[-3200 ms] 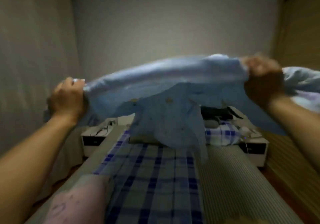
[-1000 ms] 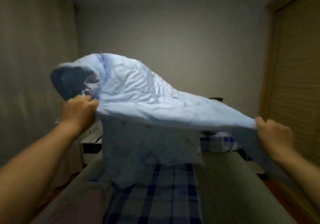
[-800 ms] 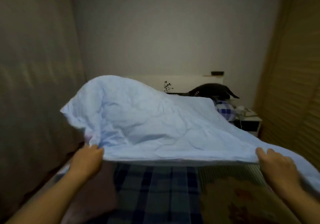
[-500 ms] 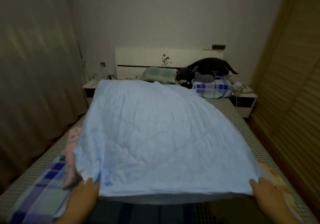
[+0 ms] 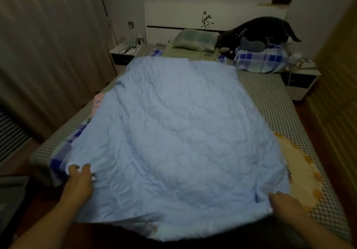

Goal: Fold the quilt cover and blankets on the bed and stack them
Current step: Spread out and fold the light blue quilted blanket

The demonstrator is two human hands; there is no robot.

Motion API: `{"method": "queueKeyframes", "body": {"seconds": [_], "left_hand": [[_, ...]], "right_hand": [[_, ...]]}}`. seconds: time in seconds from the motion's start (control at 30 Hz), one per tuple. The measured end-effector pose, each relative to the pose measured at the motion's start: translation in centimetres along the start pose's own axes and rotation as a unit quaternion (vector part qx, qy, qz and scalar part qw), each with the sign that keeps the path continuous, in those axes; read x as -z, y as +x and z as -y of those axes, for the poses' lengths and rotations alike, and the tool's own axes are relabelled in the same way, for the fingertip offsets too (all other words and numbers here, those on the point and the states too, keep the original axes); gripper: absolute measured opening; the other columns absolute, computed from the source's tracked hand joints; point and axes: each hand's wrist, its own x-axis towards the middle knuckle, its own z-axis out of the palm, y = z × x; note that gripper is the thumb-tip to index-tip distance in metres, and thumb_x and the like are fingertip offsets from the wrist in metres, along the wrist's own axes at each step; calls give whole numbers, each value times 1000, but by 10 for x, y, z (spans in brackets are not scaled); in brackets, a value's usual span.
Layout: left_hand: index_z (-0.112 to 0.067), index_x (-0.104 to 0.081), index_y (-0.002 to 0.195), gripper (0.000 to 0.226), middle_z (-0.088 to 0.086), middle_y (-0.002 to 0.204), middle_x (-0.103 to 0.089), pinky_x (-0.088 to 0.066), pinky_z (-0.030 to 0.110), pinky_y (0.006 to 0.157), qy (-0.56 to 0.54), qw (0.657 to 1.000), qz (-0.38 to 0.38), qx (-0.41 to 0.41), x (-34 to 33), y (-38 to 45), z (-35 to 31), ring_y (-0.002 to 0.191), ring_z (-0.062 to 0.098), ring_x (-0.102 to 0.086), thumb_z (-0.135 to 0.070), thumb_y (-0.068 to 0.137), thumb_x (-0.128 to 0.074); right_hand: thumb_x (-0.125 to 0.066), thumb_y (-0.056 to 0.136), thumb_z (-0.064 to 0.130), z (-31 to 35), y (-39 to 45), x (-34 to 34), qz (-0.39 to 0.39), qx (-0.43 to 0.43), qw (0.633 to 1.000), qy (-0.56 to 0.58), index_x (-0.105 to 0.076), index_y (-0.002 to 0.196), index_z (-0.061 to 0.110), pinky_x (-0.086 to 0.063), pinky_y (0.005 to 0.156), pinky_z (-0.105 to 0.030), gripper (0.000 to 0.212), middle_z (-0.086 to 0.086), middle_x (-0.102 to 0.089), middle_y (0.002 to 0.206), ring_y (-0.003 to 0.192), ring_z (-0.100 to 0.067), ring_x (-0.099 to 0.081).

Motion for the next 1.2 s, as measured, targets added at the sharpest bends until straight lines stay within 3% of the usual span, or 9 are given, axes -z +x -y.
{"method": "queueKeyframes", "body": {"seconds": [0.23, 0.43, 0.53, 0.67, 0.8, 0.87, 0.93, 1.03, 1.2], "left_hand": [[-4, -59, 115, 22, 29, 128, -44, -44, 51, 94, -86, 994, -35, 56, -16, -54, -39, 106, 50, -53, -12, 95, -53], [-14, -51, 112, 16, 29, 114, -52, -44, 47, 85, -117, 988, 12, 104, -40, -89, -57, 92, 40, -52, -15, 96, -48], [-7, -54, 106, 14, 30, 107, -53, -43, 49, 82, -133, 988, -40, 60, -50, -110, -81, 96, 44, -52, -11, 93, -51], [-14, -47, 93, 6, 13, 90, -53, -37, 38, 71, -205, 977, -33, 52, -51, -125, -88, 80, 31, -51, -8, 92, -48], [-11, -47, 106, 16, 11, 93, -55, -36, 34, 72, -187, 980, 5, 74, -46, -130, -66, 79, 25, -47, -1, 93, -47], [-9, -46, 124, 30, 14, 102, -58, -39, 34, 75, -160, 983, 18, 92, -43, -129, -55, 84, 25, -49, -2, 94, -48], [-14, -38, 138, 47, 17, 113, -60, -46, 40, 79, -108, 990, 46, 78, -39, -127, -46, 92, 35, -57, -8, 94, -52], [-17, -40, 135, 49, 22, 120, -62, -48, 46, 84, -18, 994, 103, 26, -34, -124, -33, 104, 44, -60, -13, 90, -60], [-12, -59, 95, 6, 16, 96, -64, -46, 42, 71, -7, 997, 31, -76, -33, -128, -46, 88, 37, -60, -17, 93, -57]], "right_hand": [[-51, 94, 30, 18, -38, -64, 136, -23, 990, -26, -52, 97, 31, -47, 90, -35, 4, -12, -45, 83, 107, -23, -63], [-47, 94, 18, 1, -83, -123, 52, -127, 988, 65, -63, 100, 12, -47, 80, -34, 18, -12, -64, 102, 88, -27, -58], [-59, 71, 7, 9, -91, -116, -47, -46, 998, 14, -60, 69, 19, -41, 74, -45, 12, -10, -60, 80, 76, -33, -58], [-74, 57, 28, 17, -104, -138, 34, 193, 979, -61, -59, 59, 22, -40, 60, -39, 16, -2, -55, 65, 60, -24, -54], [-66, 69, 22, -57, -114, -156, 109, 55, 989, -86, -51, 60, 30, -34, 57, -13, 19, -8, -68, 70, 59, -13, -66], [-89, 43, 18, -79, -111, -188, 137, 27, 990, -3, -59, 53, 34, -47, 55, -24, 34, -5, -64, 61, 48, -21, -61], [-93, 21, 3, -83, -113, -236, 40, 64, 994, -78, -58, 46, 19, -49, 44, -37, 46, -7, -53, 48, 35, -26, -51], [-90, 45, 8, -39, -120, -207, 148, -9, 986, -70, -63, 67, 18, -51, 50, -36, 36, -7, -60, 64, 49, -26, -58], [-67, 80, 24, -9, -128, -163, 82, -197, 974, 75, -63, 97, 18, -47, 75, -33, 18, -9, -62, 104, 96, -27, -57]]}}
